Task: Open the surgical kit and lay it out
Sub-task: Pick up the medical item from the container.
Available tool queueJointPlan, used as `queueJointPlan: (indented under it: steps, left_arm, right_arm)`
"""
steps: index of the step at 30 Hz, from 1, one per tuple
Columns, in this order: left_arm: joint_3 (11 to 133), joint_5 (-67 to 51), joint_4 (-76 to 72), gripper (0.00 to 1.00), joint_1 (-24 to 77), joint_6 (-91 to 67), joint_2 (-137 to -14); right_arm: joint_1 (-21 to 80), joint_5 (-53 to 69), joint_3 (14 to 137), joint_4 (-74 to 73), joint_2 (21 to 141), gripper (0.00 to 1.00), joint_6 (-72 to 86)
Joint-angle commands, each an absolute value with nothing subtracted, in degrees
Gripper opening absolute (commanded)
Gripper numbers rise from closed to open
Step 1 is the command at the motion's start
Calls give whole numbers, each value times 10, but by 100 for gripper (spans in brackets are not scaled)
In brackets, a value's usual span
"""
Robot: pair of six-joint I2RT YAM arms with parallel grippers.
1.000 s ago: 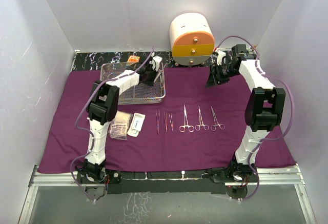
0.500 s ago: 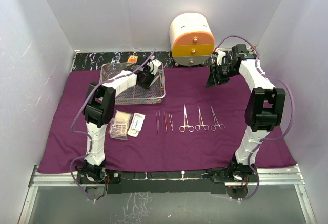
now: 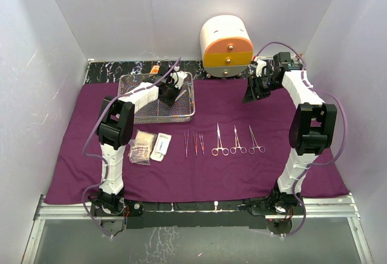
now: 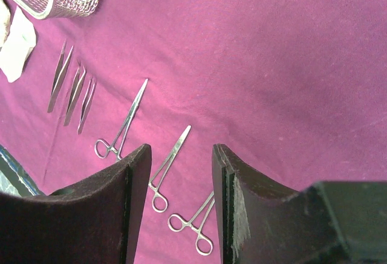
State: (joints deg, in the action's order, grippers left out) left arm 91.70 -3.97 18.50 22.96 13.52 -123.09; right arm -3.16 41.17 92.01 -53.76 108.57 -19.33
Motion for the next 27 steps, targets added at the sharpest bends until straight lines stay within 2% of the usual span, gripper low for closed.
queueJointPlan:
  steps: [1, 8, 15, 27]
  left_arm:
    - [924, -59, 209, 22, 226, 146, -1193]
    - [935, -72, 237, 24, 225, 160, -1201]
    - [946, -74, 275, 22, 221, 171, -1215]
    - [978, -82, 286, 7, 220, 181, -1247]
  right_arm:
    - [-34, 425, 920, -517, 1057, 43, -192]
    - [-33, 425, 918, -516, 1056, 42, -192]
    - [-33, 425, 917, -515, 1056, 42, -192]
    - [-33, 425, 916, -514, 1052, 42, -191]
